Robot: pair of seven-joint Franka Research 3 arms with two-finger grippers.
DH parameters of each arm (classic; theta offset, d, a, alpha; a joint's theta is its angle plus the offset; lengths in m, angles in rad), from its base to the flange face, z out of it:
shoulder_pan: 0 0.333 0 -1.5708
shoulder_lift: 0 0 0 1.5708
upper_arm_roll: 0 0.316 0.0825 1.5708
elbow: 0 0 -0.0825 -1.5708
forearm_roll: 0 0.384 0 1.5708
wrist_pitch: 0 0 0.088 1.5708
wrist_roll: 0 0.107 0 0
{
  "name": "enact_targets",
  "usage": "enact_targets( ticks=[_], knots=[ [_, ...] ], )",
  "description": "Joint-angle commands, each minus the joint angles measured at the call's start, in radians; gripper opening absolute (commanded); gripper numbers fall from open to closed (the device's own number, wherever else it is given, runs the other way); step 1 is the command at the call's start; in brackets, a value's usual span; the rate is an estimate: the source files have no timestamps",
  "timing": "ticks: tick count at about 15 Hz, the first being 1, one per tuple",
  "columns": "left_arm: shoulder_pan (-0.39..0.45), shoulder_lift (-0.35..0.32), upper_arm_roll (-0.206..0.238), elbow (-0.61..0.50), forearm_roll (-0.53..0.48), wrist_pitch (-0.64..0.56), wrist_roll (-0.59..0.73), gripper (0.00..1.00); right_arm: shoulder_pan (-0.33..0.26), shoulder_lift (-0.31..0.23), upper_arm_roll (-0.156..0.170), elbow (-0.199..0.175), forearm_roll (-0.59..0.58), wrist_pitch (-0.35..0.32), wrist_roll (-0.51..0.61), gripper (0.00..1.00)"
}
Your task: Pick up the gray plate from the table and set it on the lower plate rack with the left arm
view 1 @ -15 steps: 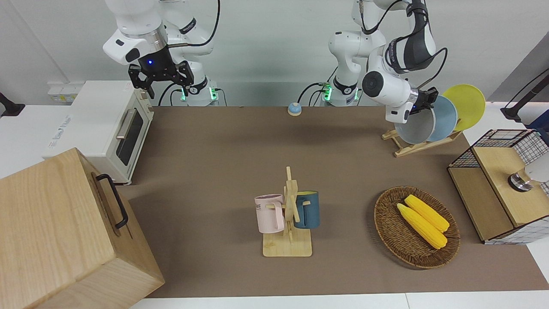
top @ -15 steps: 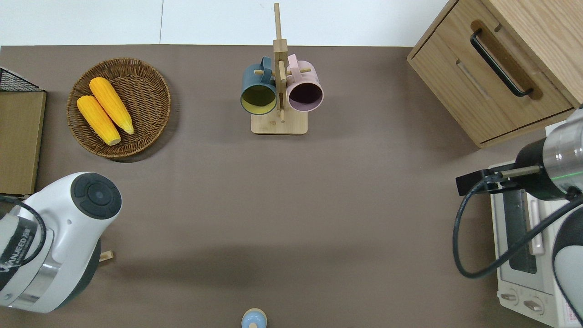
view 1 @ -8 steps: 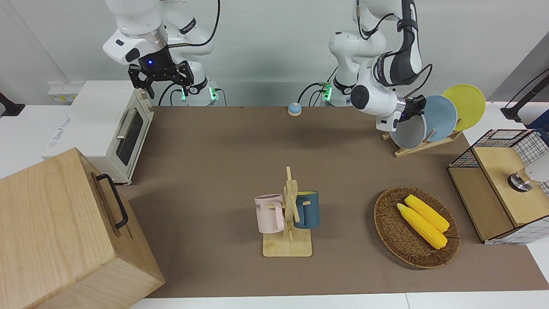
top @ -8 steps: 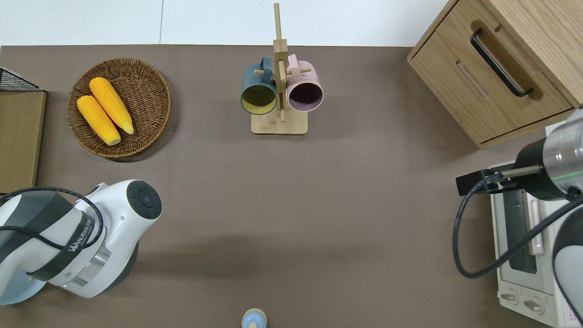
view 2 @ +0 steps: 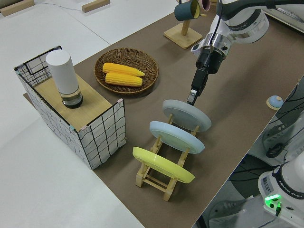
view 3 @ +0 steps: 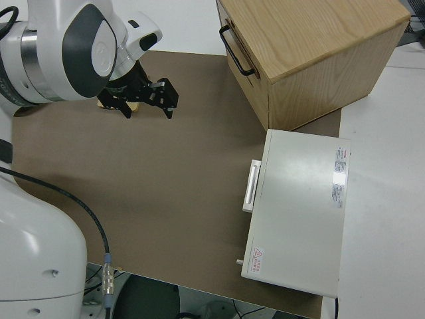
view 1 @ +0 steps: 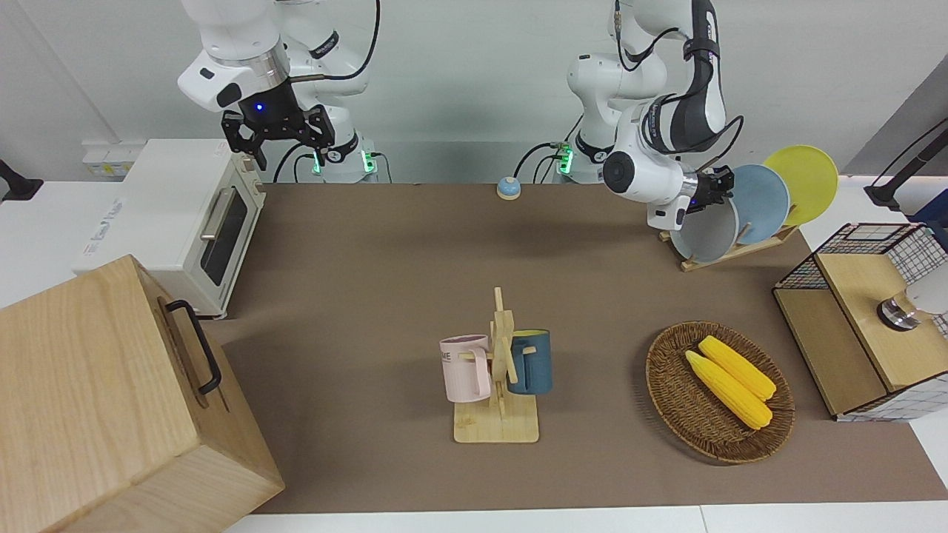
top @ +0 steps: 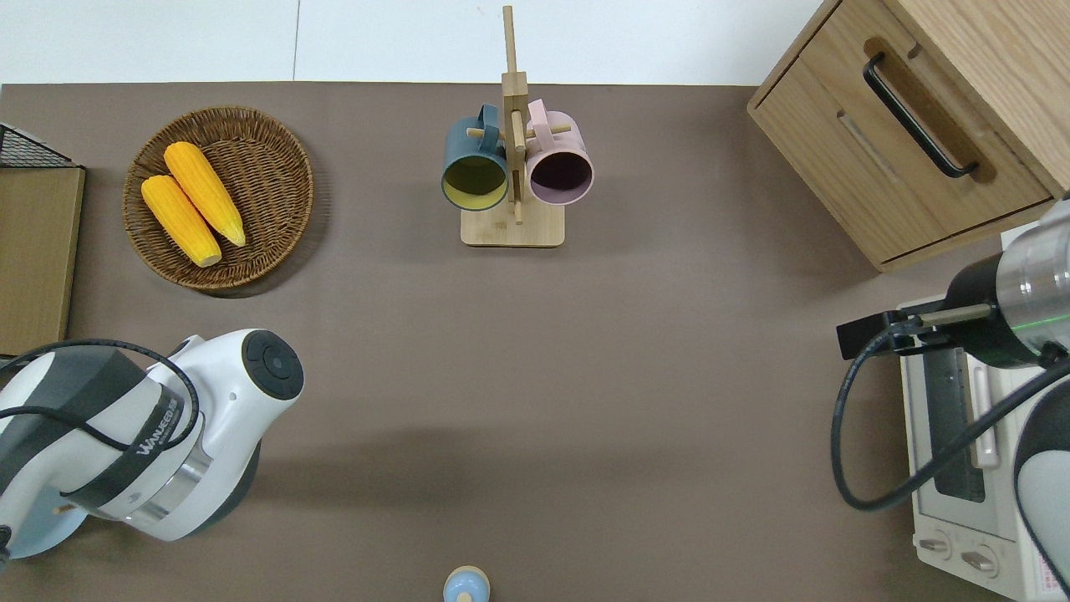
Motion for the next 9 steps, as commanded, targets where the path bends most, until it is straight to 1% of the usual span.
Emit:
enact_targets(
  ticks=[1,6,9],
  knots=[
    [-0.011,0.017,-0.001,0.014,0.019,-0.019,0.000,0.99,-0.010,-0.002,0.006,0.006,0.010,-0.014,0.000,0.987],
    [-0.010,0.016,-0.001,0.092,-0.018,-0.019,0.001,0.99,-0.010,-0.002,0.006,0.006,0.010,-0.014,0.000,0.987],
    [-0.010,0.016,-0.001,0.188,-0.128,-0.018,0.007,0.99,-0.010,-0.002,0.006,0.006,0.010,-0.014,0.000,0.990]
  ],
)
